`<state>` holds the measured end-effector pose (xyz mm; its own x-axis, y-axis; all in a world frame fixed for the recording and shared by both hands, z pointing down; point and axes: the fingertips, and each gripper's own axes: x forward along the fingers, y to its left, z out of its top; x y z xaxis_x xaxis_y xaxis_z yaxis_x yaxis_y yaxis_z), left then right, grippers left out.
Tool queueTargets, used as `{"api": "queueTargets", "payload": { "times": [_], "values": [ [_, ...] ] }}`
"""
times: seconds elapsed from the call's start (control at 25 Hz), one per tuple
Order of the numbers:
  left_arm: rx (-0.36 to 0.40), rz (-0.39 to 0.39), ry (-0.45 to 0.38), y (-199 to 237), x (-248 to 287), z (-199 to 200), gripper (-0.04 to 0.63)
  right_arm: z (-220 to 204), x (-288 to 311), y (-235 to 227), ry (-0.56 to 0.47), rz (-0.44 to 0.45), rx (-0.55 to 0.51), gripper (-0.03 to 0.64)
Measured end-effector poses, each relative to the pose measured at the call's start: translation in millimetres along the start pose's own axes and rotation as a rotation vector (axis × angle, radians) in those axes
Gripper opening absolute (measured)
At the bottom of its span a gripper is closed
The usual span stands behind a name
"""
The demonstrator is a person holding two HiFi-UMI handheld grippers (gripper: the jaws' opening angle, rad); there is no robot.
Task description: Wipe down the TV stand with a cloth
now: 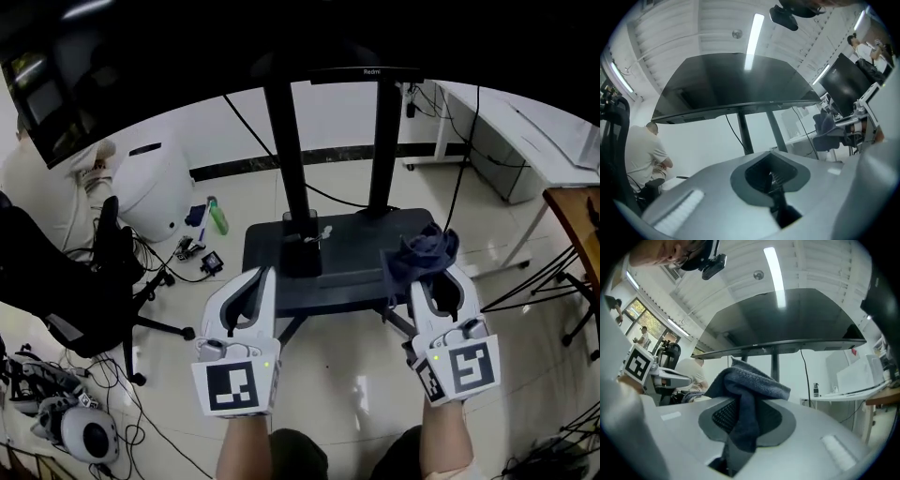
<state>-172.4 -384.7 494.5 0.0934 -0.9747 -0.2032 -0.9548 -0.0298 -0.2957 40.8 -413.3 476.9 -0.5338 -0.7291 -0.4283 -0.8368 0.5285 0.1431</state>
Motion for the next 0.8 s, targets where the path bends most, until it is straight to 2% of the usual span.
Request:
{"api": "queueTargets", "payload": {
  "times": [0.12,0.2,0.32,0.48,0.56,0.64,0.8],
  "values": [
    [-0.001,0.032,-0.022,9.4,-13.2,-28.0,0.239,-5.8,24.4,31.5,-0.042,0.066,0.030,0.084],
    [-0.012,0.036,-0.037,12.3,-14.6,-34.1,0.239,10.3,55.4,43.7,-0.057,0.107,0.065,0.084],
    [-0.026,0.053,-0.146,22.7,-19.7,-19.9,0.239,40.7,113.2,56.6,-0.042,0.142,0.051,0.084],
    [-0.021,0.094,-0.218,52.1,-35.0,12.6,0.239,49.5,191.9,64.8,0.052,0.173,0.008,0.084],
    [-0.004,0.120,-0.219,63.9,-40.5,18.7,0.239,18.8,218.5,62.2,0.130,0.168,-0.009,0.086],
    [0.026,0.131,-0.196,69.3,-38.6,16.9,0.239,-37.3,239.7,62.6,0.231,0.172,-0.043,0.086],
    [0.033,0.150,-0.168,62.6,-24.4,14.6,0.239,-159.4,249.3,74.6,0.461,0.288,-0.170,0.084]
  ]
}}
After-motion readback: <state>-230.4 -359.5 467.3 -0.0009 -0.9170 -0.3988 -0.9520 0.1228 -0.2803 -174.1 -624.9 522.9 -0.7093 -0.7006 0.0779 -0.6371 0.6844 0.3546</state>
